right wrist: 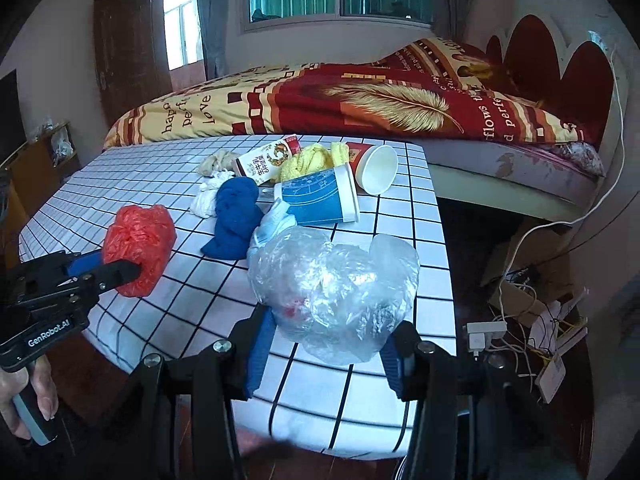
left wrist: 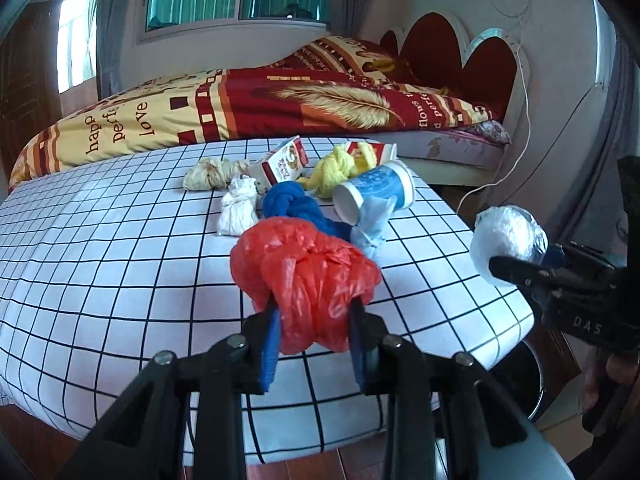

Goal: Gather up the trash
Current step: 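Grasp the red plastic bag with the left tool while the right tool grasps the clear bag, then carry both bags over the black bin and open both tools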

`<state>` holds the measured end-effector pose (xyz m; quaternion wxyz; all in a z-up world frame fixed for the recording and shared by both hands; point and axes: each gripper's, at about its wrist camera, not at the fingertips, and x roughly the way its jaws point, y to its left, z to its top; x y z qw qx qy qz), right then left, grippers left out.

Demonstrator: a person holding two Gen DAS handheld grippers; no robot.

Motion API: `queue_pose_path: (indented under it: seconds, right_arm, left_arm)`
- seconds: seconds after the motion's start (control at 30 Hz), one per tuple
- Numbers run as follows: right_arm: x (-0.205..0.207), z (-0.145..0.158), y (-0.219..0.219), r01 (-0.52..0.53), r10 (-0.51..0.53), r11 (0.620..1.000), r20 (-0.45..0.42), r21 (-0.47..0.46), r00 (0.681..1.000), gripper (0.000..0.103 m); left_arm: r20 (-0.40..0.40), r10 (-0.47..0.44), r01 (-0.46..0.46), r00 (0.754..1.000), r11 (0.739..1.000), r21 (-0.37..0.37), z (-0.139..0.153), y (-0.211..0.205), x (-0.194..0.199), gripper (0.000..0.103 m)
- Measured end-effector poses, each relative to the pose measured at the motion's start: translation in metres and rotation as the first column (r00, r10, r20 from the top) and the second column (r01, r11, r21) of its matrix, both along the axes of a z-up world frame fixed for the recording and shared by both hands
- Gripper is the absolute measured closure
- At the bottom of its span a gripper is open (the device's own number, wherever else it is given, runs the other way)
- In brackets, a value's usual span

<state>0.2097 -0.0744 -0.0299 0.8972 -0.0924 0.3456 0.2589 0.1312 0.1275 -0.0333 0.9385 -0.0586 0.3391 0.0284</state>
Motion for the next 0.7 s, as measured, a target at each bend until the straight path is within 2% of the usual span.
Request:
queue_pose_path:
  seconds: [0.33, 0.7]
  right_arm:
    - [-0.034, 0.024, -0.019, 0.021, -0.022, 0.999, 0.036, 0.038, 0.999, 0.053]
    - [-0.063, 0.045, -0.063, 0.092, -0.097, 0.994, 0.074, 0.064, 0.993, 0.053]
  left_arm:
    - [0.027, -0.028, 0.028, 0.999, 0.999, 0.017, 0.017, -0.016, -0.023, 0.072]
    - [0.051, -0.099, 0.097, 0.994, 0.995, 0.029, 0.03, -0.05, -0.035, 0.072]
